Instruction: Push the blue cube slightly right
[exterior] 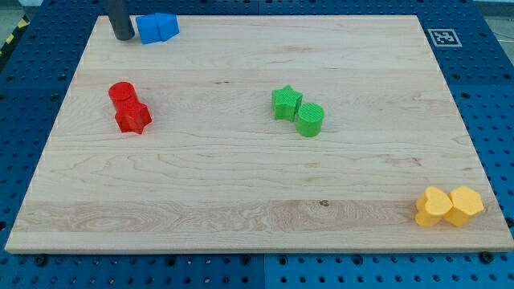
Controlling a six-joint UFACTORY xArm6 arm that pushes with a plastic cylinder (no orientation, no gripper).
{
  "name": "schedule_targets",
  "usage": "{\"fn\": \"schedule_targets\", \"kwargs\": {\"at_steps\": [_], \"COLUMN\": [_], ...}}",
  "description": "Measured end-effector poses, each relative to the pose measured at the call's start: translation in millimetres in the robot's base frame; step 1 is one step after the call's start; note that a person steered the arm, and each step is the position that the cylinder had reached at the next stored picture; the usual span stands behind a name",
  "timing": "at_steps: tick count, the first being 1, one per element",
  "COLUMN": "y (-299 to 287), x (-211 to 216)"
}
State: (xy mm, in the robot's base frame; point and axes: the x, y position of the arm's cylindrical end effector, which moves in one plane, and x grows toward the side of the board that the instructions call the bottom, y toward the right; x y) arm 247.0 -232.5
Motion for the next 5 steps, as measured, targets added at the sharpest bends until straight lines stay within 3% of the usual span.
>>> {"fn": "schedule_targets", "kwargs": {"at_steps": [2, 5], "y": [36, 35], "x": [-2, -9]}}
